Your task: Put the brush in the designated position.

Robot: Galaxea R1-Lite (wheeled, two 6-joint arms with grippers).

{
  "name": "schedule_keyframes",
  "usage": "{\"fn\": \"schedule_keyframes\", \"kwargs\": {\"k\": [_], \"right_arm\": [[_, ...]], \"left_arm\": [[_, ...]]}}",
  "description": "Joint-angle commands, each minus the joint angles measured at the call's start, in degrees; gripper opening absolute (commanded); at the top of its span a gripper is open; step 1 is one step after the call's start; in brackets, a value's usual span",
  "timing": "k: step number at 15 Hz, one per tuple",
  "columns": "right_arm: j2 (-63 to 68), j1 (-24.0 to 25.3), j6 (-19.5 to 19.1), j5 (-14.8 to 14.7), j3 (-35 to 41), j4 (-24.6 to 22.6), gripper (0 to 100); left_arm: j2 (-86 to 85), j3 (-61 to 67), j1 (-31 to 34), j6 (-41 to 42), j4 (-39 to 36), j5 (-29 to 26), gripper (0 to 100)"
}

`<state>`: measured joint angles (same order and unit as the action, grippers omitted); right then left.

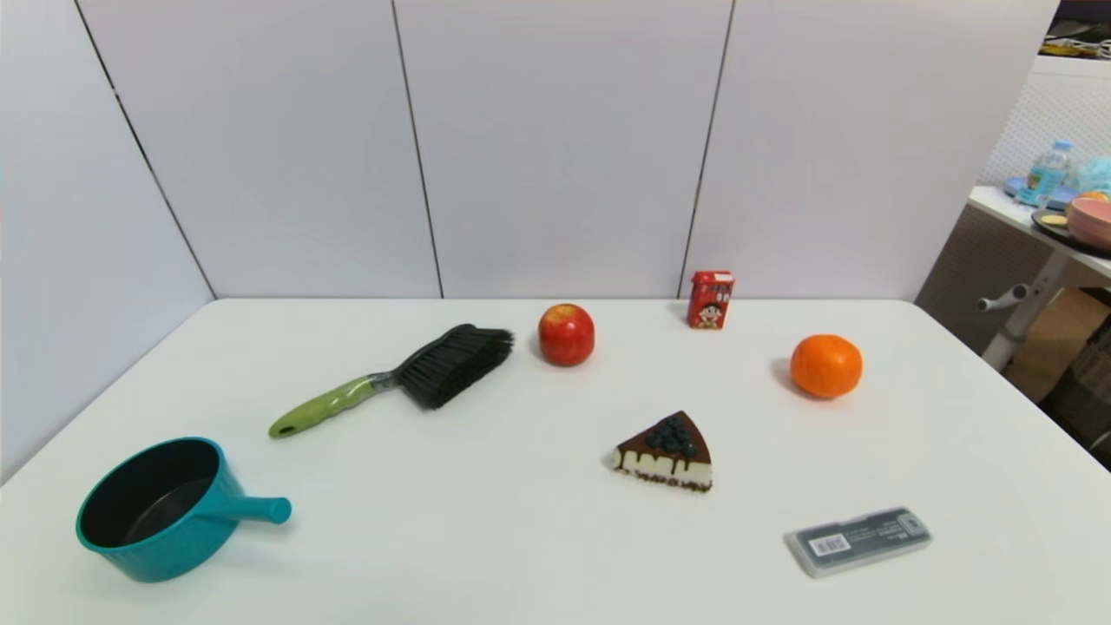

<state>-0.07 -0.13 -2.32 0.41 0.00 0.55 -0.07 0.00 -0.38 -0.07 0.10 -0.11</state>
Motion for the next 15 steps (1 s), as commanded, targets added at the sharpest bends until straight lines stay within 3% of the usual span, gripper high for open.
{"fn": "schedule_keyframes", "kwargs": {"k": [1,15], "right_arm": [[0.1,0.0,-0.1,0.0,0.1,0.1,100],[0.1,0.0,-0.1,0.0,0.1,0.0,100]], "left_arm": [[0.1,0.0,0.0,0.0,0.0,0.0,100],[0.1,0.0,-0.1,0.0,0.0,0.0,100]]}}
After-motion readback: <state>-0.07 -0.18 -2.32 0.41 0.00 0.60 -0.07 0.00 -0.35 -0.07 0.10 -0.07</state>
